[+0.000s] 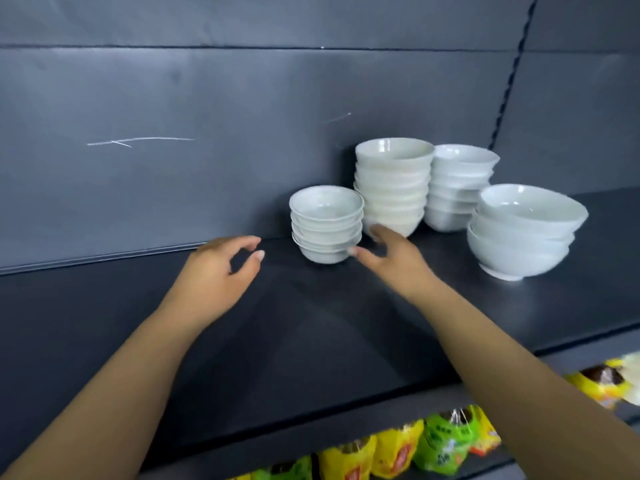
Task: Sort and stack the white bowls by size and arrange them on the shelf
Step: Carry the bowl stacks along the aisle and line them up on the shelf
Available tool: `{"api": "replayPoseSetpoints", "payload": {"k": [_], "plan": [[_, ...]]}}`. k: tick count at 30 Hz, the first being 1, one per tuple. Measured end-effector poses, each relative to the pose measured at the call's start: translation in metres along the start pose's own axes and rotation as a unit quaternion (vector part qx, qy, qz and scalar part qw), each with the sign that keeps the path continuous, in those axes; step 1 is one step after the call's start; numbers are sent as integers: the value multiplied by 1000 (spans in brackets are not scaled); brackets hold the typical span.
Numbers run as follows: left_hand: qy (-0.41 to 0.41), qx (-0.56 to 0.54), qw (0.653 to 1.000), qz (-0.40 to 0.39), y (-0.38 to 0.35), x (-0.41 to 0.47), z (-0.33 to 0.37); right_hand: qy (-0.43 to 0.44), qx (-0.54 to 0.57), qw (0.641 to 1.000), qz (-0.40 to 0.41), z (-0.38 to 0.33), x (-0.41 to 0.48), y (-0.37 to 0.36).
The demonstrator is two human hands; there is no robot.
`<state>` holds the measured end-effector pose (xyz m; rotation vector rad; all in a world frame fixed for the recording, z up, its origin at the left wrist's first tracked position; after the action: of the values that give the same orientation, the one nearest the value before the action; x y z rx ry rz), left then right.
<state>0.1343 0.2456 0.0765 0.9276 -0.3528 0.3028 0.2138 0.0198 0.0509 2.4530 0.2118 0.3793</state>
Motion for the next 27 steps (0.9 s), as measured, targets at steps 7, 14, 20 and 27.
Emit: {"api": "replayPoseSetpoints", "payload": {"k": [7,14,20,27], "plan": [[167,-313,935,-2,-61,46,-10,-49,207,975,-61,25,51,-33],[192,-506,839,-53,-113,70,2,-30,371,924,-85,28,57,-37],[117,-494,859,-64,-112,56,8,-17,376,918,-127,30,43,-42],[112,-460,875,-101,-89,1,-5,-20,311,933,-181,30,-3,-43]]}}
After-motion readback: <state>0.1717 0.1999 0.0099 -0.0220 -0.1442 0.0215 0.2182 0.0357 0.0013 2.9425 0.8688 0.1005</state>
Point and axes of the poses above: each hand's wrist, its own x-axis towards the middle knuckle, its own y-axis out of the back of the hand, z = x × y, the point moved 4 cm from there along x, towards the middle knuckle, and after that the axes turned 4 degrees about -z, right-handed, at the moved point
